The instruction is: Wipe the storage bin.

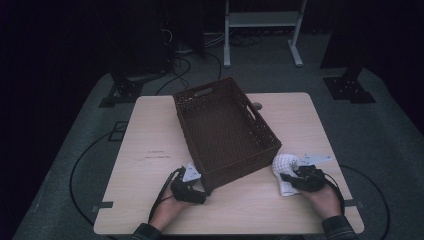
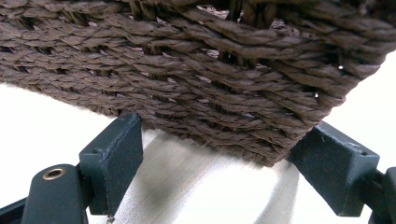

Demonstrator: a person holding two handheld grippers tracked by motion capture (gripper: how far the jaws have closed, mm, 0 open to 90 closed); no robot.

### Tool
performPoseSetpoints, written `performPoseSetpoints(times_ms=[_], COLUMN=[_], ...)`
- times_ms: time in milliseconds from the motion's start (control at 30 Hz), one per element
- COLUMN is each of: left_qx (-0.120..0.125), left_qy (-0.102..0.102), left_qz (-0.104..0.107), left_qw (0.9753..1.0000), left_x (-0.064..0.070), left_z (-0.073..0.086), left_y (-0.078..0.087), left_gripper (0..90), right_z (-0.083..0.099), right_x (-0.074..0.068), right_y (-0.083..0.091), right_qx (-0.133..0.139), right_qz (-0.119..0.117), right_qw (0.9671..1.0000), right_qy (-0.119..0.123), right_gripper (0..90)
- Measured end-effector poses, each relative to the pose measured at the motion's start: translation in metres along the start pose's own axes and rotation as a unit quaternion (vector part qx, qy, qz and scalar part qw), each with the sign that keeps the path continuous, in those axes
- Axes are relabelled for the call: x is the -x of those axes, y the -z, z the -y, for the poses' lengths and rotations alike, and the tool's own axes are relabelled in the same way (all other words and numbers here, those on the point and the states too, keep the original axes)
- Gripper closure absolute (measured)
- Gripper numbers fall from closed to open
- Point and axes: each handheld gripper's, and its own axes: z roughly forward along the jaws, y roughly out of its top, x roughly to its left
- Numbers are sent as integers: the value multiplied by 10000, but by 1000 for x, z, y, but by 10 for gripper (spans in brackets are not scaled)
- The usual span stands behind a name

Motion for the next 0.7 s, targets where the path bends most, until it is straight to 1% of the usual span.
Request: performPoseSetpoints(times_ms=[133,267,433,500,600,700], left_qx=[0,0,2,-1,1,0], left_qy=[1,-1,-1,0,-1,-1], left_qz=[0,0,0,0,1,1], left_qw=[10000,10000,10000,10000,10000,10000], left_x=[0,0,0,0,0,0], left_z=[0,0,0,0,0,0], left_y=[0,0,0,0,0,0], left_gripper=[175,176,176,176,176,176], right_z=[-4,-10,-23,-27,-33,-39], right_x=[-2,-7,-14,-16,-18,-20], right_y=[-6,-6,3,7,15,23], right_qx=[50,151,504,580,768,894], right_qz=[-84,-181,-217,-244,-299,-372], right_qw=[9999,9997,9983,9978,9963,9951], right_qy=[25,63,195,221,233,212], right_gripper=[721,721,721,721,722,721])
